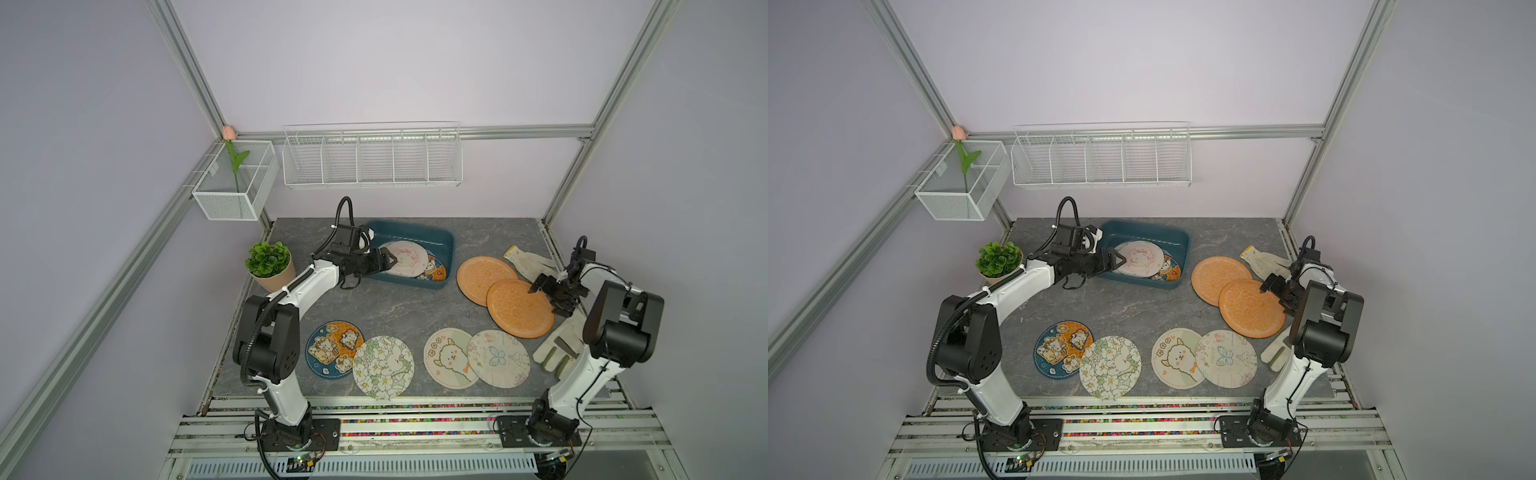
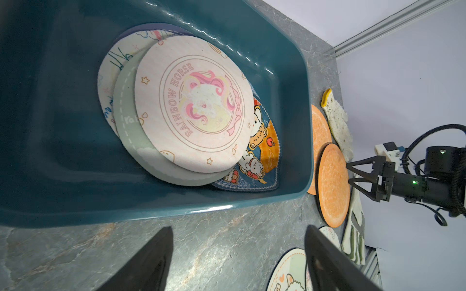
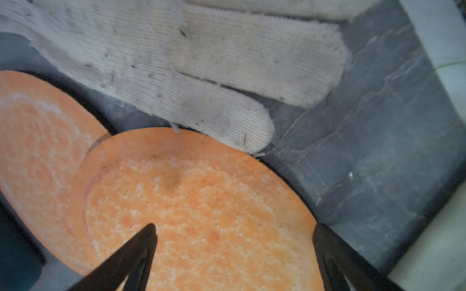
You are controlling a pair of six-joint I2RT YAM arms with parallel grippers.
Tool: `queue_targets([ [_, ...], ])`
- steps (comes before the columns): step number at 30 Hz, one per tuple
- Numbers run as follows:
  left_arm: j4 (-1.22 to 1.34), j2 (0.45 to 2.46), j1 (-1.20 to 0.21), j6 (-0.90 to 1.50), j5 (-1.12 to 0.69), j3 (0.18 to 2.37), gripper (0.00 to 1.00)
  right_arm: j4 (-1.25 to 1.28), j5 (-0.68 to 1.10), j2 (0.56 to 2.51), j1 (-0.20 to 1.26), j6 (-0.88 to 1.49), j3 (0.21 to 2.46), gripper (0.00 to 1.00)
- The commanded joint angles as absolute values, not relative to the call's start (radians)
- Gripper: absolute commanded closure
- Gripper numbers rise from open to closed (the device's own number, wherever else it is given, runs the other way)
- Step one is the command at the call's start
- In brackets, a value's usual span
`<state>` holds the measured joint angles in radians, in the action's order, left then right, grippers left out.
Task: Put the coasters into the storage box
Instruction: Move the coaster to the coaster.
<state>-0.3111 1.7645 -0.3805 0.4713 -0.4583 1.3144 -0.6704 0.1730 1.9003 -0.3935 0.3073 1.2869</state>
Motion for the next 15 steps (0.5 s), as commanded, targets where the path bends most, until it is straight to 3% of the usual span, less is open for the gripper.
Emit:
queue_targets([
  [1, -0.284, 1.734, -0.382, 0.494, -0.493, 1.298, 0.18, -0.669, 0.229, 1.943, -0.397, 0.257, 1.302, 0.03],
  [15, -0.282, 1.719, -0.382, 0.492, -0.515, 1.277, 0.17, -0.688, 0.137, 1.951, -0.408, 0.184, 1.319, 0.03],
])
